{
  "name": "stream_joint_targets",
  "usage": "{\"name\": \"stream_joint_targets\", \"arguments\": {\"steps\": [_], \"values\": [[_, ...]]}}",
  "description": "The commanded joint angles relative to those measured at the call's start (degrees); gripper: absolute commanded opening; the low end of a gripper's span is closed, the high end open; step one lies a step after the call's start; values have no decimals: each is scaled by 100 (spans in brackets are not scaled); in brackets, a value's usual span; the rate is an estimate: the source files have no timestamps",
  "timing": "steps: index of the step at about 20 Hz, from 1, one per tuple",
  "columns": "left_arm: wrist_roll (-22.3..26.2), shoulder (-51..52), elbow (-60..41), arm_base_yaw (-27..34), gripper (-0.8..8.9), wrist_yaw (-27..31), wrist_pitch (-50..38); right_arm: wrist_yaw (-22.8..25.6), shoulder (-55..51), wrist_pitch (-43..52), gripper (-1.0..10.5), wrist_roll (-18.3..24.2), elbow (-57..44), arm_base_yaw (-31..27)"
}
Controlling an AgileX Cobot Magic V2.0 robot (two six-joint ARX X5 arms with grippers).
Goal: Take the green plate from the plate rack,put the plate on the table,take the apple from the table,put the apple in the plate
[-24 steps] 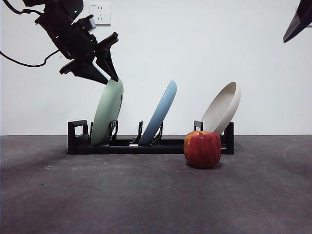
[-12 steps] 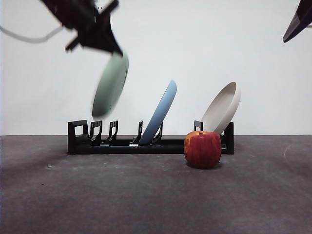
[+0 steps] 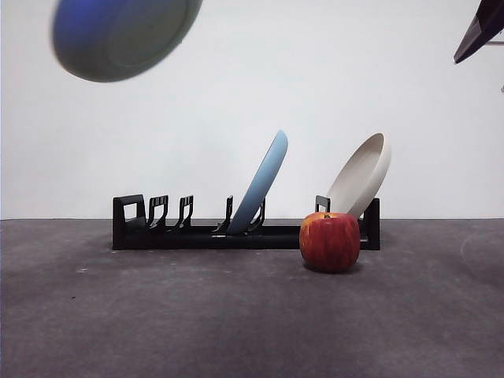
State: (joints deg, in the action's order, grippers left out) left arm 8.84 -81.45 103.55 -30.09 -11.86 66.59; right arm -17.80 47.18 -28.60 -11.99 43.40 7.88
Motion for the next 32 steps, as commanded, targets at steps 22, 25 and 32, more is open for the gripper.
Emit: {"name": "stream_joint_targets", "arguments": {"steps": [22,25,32], "values": [[-431,-2028,-3558,-2131,-9,2415,-3014,15,9,46,315,50,17,4],[-435,-2133,-3558,-2138,65,2332,-3014,13,9,37,315,50,17,4],[-944,-1755,-3359,-2120,439,2365,-2916,-122,9,-46,322,52,26,9]]}}
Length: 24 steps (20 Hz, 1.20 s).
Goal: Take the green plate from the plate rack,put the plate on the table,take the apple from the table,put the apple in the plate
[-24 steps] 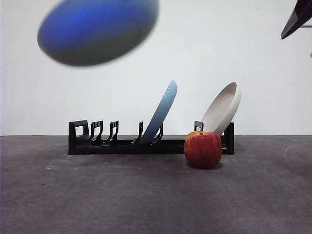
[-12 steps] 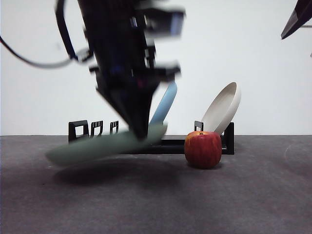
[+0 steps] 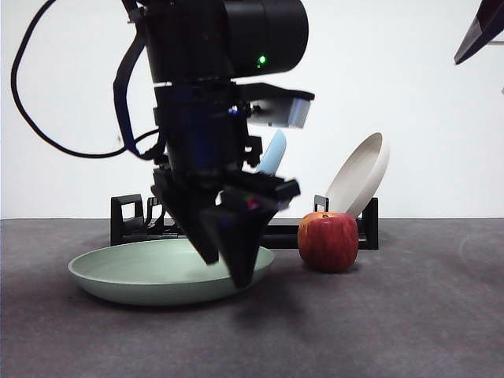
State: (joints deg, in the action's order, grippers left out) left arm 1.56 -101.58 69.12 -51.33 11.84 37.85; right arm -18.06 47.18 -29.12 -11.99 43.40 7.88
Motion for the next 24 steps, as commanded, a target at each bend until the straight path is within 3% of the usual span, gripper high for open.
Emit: {"name": "stream_joint_targets", "arguments": {"steps": [1,5,10,14,17,19,23,24], "values": [[-278,542,129,0,439,-4,-94,-339,22,9,327,55,48,13],[-313,2039,308,92,436,20,-225,-592,450,-114,515,175,533,164],[-308,4122,369,437,436,798,-122,-466,1781,-776,508,835,1679,739],[-308,5678,369,605,436,1773,-4,841,3126,-1091,509,1309,2605,1456],[-315,6594,369,605,436,1961,39,997,4105,-977,509,1346,3147,1784],[-470,6979,369,605,436,1958,186,1397,4656,-863,510,1362,3366,1958],[-695,7222,369,605,436,1963,800,1613,5473,-584,510,1445,3462,2135],[-782,7222,369,605,436,1963,964,1873,5650,-522,510,1445,3462,2159]]}}
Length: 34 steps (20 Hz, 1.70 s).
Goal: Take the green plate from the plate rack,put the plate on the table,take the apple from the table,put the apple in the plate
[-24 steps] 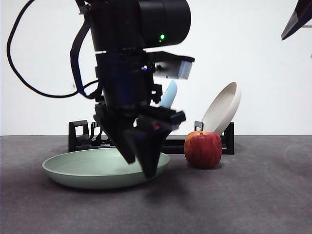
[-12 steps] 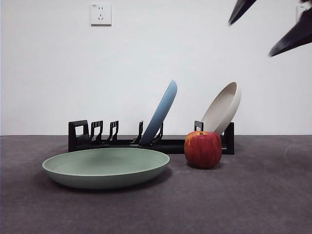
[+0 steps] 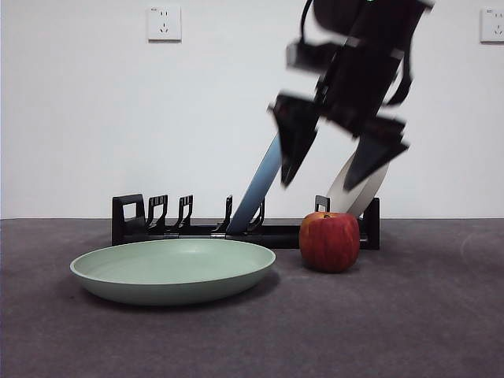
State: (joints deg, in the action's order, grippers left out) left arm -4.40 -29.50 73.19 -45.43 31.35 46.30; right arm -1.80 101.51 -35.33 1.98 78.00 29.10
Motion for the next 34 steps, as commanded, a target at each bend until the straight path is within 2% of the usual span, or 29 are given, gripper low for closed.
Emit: {"name": "stream_joint_targets", "arguments": {"steps": [1,9,10,11,13,14,15,21,23,25,27,34], "values": [[-190,7,-37,15,436,13,219,479,376,153,510,55,2,55],[-184,-4,-39,15,436,13,269,476,767,407,498,63,2,52],[-181,-4,-37,15,436,13,269,474,769,380,463,39,2,52],[-181,-4,-37,15,436,13,269,476,769,332,365,42,2,52],[-179,-4,-37,15,436,11,299,474,769,201,84,48,2,52],[-181,-4,-37,15,436,11,323,476,769,162,8,48,2,52],[-181,-4,-37,15,436,9,350,476,769,142,-16,46,2,55],[-184,-4,-37,15,436,4,400,468,470,114,-12,0,214,138],[-184,-4,-39,15,436,2,402,70,227,111,-12,-4,463,275],[-184,-4,-39,15,436,2,404,-304,164,109,-12,-142,815,492],[-184,-4,-39,15,436,2,407,-431,166,153,-12,-197,1078,741],[-184,-7,-37,15,436,7,437,-404,557,654,-13,-195,1086,1672]]}}
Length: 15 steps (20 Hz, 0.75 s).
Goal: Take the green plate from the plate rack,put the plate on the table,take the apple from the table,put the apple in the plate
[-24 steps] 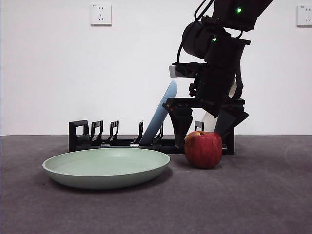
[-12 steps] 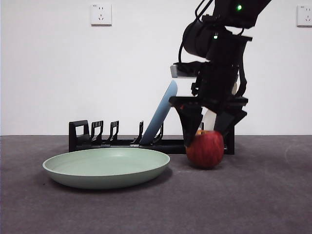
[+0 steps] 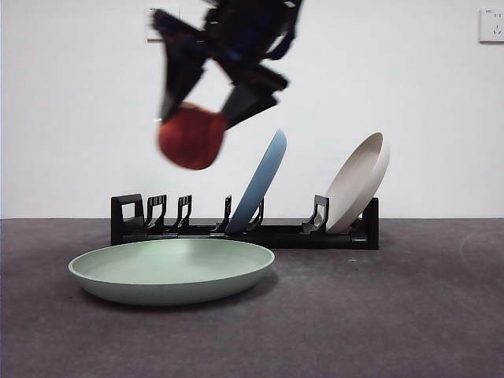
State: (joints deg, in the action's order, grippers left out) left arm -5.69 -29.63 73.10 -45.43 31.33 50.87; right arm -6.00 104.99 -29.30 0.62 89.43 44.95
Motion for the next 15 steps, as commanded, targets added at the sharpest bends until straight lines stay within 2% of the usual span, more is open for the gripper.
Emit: {"name": "stream_joint_targets", "arguments": {"steps": [1,11,12,15], "values": [[-55,7,-31,15,436,9,-20,15,317,50,-13,-59,-57,129],[-52,7,-28,15,436,9,142,55,1342,-262,-6,-74,-57,192],[-52,7,-28,15,436,9,173,57,1344,-258,46,-74,-57,195],[-55,7,-31,15,436,11,201,59,1342,-245,334,-116,-57,203]]}}
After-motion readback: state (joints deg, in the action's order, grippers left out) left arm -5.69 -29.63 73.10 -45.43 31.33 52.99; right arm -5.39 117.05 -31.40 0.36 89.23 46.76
